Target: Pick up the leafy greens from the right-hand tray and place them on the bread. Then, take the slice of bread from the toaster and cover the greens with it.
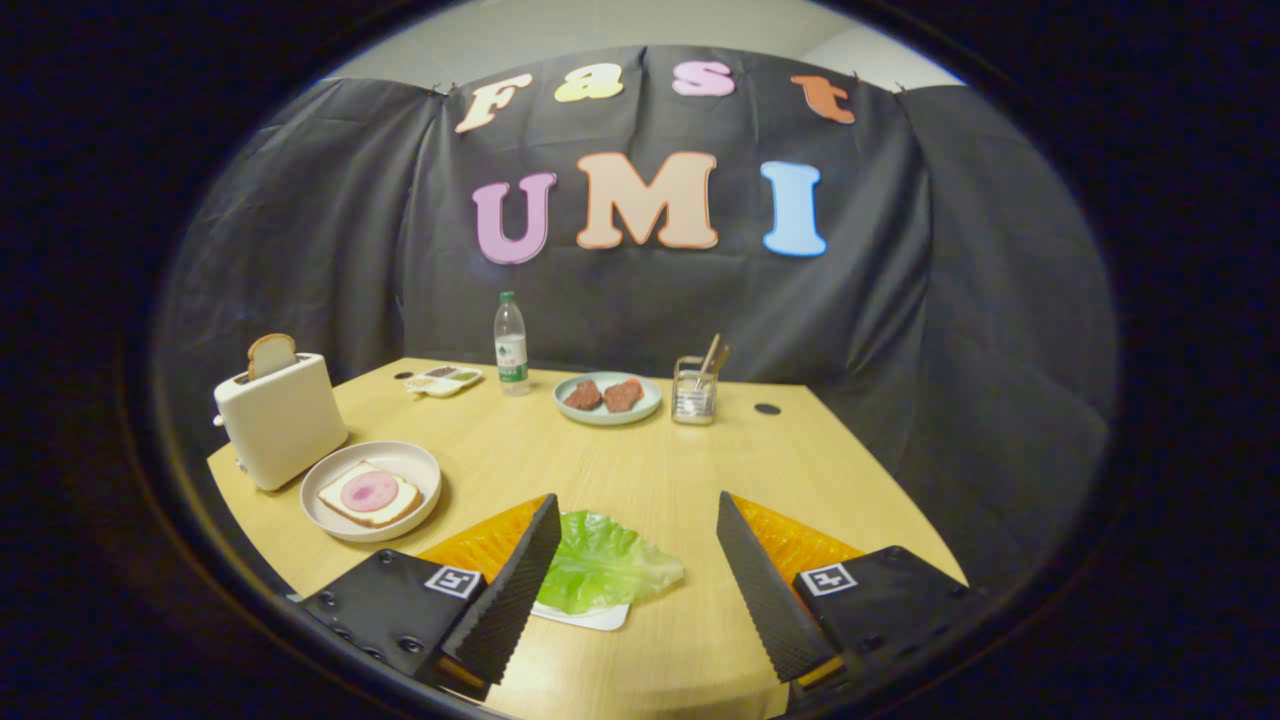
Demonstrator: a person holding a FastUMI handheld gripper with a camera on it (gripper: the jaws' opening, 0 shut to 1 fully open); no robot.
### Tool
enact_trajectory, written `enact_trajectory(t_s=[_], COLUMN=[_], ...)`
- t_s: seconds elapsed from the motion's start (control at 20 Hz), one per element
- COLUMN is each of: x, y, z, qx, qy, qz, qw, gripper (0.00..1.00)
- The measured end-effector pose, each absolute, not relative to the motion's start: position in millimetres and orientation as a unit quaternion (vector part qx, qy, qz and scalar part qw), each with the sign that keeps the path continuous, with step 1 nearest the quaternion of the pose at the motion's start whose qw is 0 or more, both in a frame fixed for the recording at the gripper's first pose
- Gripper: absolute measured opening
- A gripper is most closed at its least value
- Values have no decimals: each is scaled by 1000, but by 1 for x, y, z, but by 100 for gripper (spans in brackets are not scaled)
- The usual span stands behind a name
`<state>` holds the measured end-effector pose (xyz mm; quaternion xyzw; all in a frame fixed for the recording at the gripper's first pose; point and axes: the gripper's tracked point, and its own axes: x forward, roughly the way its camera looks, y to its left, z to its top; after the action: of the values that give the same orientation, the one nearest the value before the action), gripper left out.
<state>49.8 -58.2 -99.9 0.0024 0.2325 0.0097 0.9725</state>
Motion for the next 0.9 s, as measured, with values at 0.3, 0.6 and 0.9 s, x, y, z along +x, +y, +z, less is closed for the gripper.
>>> enact_trajectory(t_s=[0.3, 0.6, 0.9], x=[73, 79, 83], y=[-73, -80, -78], z=[-160, -208, -233], qx=[62, 121, 166], qy=[350, 423, 447], qz=[11, 3, 0], qw=[935, 898, 879], gripper=[99, 98, 94])
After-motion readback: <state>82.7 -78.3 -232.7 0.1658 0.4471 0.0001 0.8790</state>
